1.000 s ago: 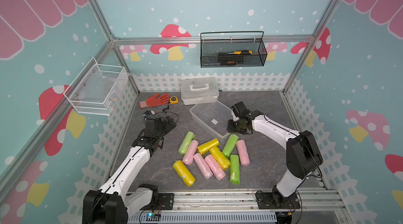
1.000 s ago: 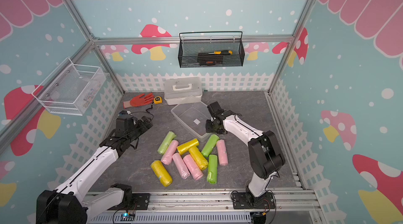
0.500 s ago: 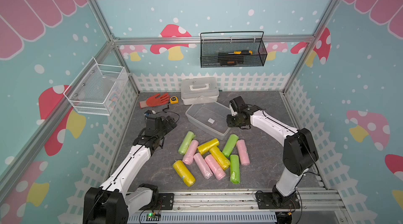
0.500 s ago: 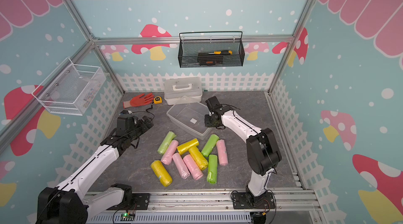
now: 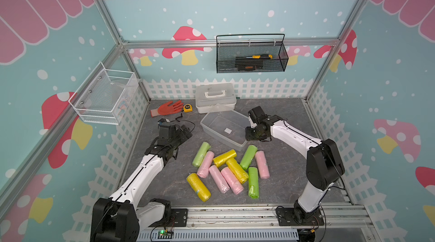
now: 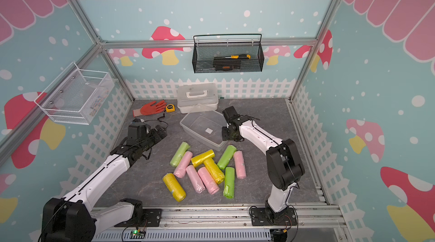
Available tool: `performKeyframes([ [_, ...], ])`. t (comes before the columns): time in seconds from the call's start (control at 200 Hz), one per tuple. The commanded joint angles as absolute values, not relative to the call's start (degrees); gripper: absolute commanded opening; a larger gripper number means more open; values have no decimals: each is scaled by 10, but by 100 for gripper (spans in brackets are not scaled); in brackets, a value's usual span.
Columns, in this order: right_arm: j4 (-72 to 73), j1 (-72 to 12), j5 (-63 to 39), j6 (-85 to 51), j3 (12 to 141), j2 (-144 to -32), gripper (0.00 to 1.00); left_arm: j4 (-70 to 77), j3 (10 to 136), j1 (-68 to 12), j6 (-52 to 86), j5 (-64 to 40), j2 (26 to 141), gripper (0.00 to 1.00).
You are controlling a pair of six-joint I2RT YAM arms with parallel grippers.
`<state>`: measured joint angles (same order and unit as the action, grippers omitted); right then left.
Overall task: Put the roll of trash bags into the storage box
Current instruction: Adjust the storage box at the center of the board.
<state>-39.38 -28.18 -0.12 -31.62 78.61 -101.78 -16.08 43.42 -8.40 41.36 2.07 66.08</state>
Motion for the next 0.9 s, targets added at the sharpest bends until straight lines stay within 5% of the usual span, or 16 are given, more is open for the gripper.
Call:
performKeyframes([
  [0.0,-419,-284,0,-315,814,-1063,48,-169,456,-89,403,9,675,99],
  [0.49,-443,-281,84,-244,860,-1078,0,-176,471,-95,397,1,703,98],
  [0.68,-453,-279,103,-231,881,-1085,2,-177,474,-100,395,0,713,98],
  [0.896,-464,-271,95,-237,889,-1106,16,-185,480,-102,391,4,718,98],
])
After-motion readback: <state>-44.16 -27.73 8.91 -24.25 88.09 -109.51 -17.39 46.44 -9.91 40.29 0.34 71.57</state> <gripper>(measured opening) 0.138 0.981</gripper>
